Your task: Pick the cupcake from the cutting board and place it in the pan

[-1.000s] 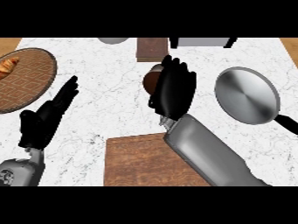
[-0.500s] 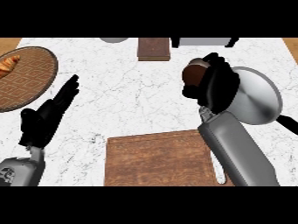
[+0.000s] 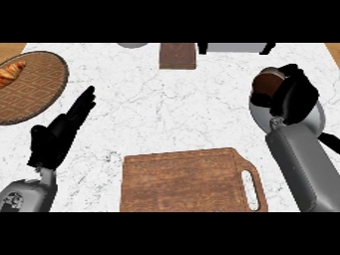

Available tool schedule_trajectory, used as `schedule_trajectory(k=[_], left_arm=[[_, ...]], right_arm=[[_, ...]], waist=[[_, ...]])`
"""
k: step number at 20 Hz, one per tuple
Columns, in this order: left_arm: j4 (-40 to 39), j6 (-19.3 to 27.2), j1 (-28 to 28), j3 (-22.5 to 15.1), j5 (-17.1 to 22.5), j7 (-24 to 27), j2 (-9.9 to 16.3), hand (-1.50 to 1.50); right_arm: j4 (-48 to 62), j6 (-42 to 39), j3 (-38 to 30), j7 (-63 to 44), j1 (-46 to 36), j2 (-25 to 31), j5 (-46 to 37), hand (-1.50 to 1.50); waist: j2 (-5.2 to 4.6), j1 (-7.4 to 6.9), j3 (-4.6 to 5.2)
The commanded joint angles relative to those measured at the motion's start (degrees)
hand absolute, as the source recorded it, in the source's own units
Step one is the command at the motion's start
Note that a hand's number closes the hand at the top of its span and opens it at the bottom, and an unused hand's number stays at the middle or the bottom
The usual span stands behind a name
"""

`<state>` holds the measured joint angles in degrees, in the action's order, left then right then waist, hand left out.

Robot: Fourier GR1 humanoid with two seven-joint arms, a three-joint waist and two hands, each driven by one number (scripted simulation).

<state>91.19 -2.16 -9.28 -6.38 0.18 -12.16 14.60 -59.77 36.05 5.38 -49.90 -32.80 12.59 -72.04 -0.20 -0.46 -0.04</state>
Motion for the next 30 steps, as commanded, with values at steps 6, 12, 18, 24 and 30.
schedule_trajectory(k=[6, 12, 18, 24, 30], left_arm=[[1.19, -1.52, -1.06, 2.0, -0.31, -1.81, -1.05, 0.0], [0.09, -3.46, 0.57, 3.08, -0.58, 0.63, -0.79, 0.0], [-1.49, -1.87, 1.01, 1.41, -2.7, 2.59, -2.63, 0.0], [-0.68, -1.72, -2.33, 0.76, -2.91, -0.72, -3.7, 0.0], [0.92, -2.71, -0.25, 1.15, -2.65, -0.37, -2.54, 0.0]], right_arm=[[19.45, 11.22, -9.27, 14.72, -6.36, 3.55, 7.86, 1.5], [29.45, 13.88, -14.65, 27.1, -9.34, 7.62, 15.73, 1.5], [35.38, 0.17, -20.81, 25.9, -8.63, 10.31, 23.93, -1.5], [39.81, 5.08, -28.58, 40.62, -10.32, 11.08, 32.13, -1.5], [32.78, 7.06, -37.58, 57.09, -8.4, 9.69, 44.14, -1.5]], waist=[[-0.04, -0.37, 0.0], [-0.15, -0.58, -0.02], [-0.44, -0.75, -0.07], [-0.92, -1.9, -0.26], [-0.68, -1.75, -0.39]])
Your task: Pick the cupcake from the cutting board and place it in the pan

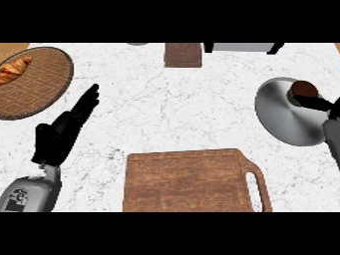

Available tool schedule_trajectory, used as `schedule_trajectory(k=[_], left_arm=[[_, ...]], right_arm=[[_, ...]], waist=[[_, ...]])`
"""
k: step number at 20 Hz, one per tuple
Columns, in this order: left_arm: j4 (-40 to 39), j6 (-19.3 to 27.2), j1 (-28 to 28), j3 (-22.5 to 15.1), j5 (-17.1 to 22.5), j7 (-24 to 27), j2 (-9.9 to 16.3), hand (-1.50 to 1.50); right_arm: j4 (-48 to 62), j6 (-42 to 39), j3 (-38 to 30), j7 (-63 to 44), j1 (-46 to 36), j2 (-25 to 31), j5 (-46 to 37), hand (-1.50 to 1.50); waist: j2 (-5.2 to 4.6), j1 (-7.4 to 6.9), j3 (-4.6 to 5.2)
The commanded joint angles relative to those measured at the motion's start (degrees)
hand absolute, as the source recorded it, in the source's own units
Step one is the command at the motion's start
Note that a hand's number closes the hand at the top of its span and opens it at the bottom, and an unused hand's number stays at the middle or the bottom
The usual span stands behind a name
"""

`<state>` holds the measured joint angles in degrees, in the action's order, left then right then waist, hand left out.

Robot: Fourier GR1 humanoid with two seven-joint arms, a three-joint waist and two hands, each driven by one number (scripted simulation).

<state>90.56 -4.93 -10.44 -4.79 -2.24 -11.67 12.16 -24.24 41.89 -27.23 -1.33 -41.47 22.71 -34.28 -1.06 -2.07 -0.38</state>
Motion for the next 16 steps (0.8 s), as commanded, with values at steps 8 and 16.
schedule_trajectory(k=[8, 16], left_arm=[[0.22, -1.36, 2.79, 1.97, 1.11, 1.67, 1.05, 0.0], [-0.89, -1.73, -0.85, 3.72, 1.21, -1.21, 0.6, 0.0]], right_arm=[[-3.13, -14.83, -16.4, 26.93, 5.73, 0.55, 23.43, -1.5], [-8.56, -23.71, -14.8, 41.13, 15.84, -3.32, 28.43, -1.5]], waist=[[0.44, 0.89, 0.14], [1.04, 2.19, 0.33]])
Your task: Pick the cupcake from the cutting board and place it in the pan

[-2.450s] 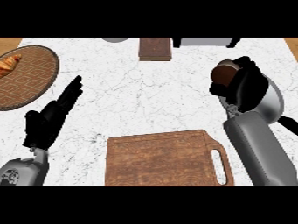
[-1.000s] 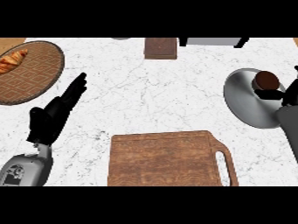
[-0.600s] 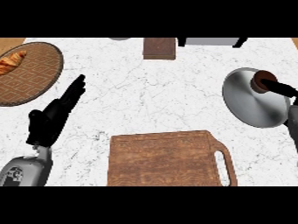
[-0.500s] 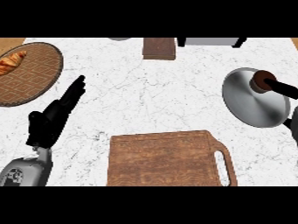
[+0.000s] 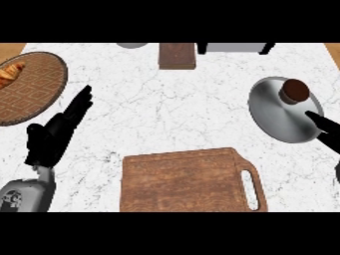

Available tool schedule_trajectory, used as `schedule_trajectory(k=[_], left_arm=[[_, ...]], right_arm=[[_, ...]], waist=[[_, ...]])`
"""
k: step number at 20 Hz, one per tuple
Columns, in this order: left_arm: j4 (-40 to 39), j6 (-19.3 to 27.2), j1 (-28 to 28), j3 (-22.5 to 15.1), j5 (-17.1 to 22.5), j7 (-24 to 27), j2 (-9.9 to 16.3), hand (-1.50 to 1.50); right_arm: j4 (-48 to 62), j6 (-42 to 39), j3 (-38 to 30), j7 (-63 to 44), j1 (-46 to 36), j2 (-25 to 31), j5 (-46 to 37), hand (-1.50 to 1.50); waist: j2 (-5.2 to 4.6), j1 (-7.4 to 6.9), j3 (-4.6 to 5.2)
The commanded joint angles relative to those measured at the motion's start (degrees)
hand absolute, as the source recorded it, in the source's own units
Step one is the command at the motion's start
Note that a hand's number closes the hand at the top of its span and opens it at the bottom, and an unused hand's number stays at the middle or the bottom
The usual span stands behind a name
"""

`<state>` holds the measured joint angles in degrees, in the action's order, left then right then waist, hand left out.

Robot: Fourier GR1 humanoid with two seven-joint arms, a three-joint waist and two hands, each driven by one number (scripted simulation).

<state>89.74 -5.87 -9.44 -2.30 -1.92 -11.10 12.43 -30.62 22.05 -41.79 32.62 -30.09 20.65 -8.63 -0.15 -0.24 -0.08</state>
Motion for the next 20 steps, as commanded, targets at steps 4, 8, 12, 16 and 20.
schedule_trajectory(k=[4, 8, 12, 16, 20], left_arm=[[-2.06, -0.33, -0.32, 1.14, -1.07, 0.58, -0.64, 0.0], [-1.6, -1.59, 1.91, 1.74, -1.22, 3.53, -0.45, 0.0], [0.19, -2.09, 1.46, 1.88, -2.27, 0.86, -0.71, 0.0], [5.03, -2.08, 4.86, 0.73, -2.86, 0.23, -1.65, 0.0], [3.62, -1.87, 1.45, 1.66, -3.45, -2.61, -3.32, 0.0]], right_arm=[[-12.86, -3.82, 3.32, 6.0, 12.24, -6.48, 4.46, -1.5], [-22.93, -4.12, 5.77, 4.53, 18.5, -10.95, 6.77, -1.5], [-32.01, -4.24, 9.28, 1.6, 25.59, -12.6, 7.45, -1.5], [-30.39, -2.72, 9.96, 11.27, 29.15, -17.41, 8.67, -1.5], [-35.91, -0.41, 14.35, 5.91, 32.58, -17.47, 8.68, -1.5]], waist=[[0.29, 0.73, 0.11], [0.3, 0.7, 0.13], [0.22, 0.53, 0.1], [0.2, 0.33, 0.08], [0.18, 0.33, 0.08]])
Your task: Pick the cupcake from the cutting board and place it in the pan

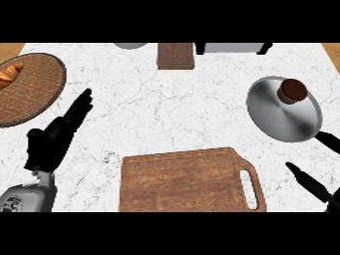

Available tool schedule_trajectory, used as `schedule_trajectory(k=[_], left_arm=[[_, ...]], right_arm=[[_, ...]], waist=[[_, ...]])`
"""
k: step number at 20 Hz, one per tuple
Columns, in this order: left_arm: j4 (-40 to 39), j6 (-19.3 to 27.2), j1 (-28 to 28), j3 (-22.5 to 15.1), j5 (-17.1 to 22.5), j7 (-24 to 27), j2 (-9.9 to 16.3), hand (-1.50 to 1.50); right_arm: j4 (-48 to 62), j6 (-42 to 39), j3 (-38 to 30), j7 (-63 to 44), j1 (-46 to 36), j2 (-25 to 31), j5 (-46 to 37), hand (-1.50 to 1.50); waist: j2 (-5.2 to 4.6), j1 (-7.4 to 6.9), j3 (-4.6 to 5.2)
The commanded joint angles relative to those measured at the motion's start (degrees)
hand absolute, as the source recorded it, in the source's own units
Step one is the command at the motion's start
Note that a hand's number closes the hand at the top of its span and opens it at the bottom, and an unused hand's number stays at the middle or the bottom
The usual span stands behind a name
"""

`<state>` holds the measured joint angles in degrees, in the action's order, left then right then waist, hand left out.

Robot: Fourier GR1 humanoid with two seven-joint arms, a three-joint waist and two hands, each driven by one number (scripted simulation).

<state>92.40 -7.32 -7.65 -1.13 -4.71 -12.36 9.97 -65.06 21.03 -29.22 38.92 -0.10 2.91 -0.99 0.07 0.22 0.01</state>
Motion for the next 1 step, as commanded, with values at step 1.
schedule_trajectory(k=[1], left_arm=[[-1.37, -2.67, -0.59, 3.92, 1.67, 0.86, 2.13, 0.0]], right_arm=[[-2.79, 3.42, 2.14, 0.39, 2.64, -2.43, 0.03, -1.5]], waist=[[-0.04, -0.11, -0.01]])
